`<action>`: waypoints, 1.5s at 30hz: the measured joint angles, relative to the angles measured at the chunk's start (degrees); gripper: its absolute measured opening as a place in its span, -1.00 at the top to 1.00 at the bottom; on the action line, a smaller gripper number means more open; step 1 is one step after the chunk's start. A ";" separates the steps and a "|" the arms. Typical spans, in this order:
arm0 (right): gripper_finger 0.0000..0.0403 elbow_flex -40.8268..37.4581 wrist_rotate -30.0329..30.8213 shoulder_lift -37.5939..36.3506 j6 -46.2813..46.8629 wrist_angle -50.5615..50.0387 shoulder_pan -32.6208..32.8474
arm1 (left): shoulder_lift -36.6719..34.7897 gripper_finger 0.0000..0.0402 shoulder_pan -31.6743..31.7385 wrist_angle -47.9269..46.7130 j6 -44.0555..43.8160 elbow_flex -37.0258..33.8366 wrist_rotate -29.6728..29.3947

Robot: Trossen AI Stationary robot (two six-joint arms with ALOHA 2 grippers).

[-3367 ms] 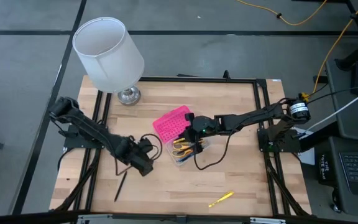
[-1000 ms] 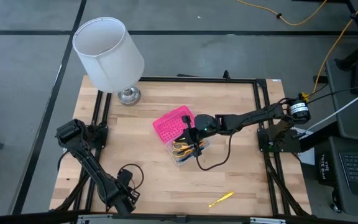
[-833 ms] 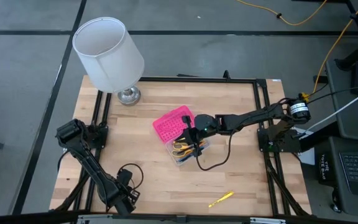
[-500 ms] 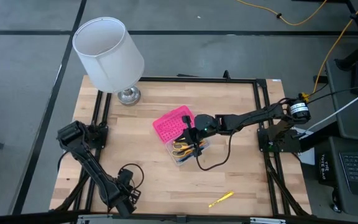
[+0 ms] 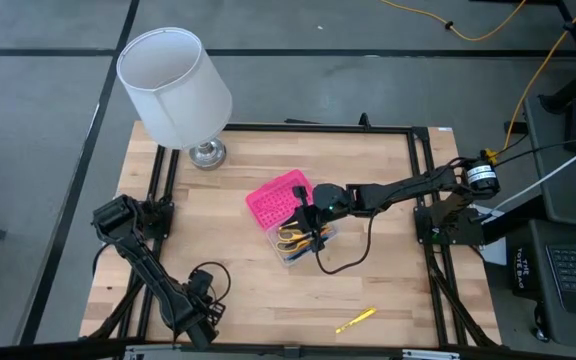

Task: Pick & place school supplies into a supply box
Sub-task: Put the black pen into the supply box

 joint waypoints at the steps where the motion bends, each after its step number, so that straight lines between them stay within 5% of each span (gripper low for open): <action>1: 0.89 0.00 0.00 0.00 0.00 0.00 0.00 | 0.00 0.39 -0.01 0.05 -0.04 0.00 -0.02; 30: 0.83 0.00 -0.50 0.00 0.11 0.37 0.02 | -2.15 0.41 -0.21 10.44 1.71 -8.02 2.47; 45: 0.83 0.00 -0.52 0.02 0.15 0.40 0.06 | -4.17 0.62 -0.69 20.60 0.39 -11.51 -0.11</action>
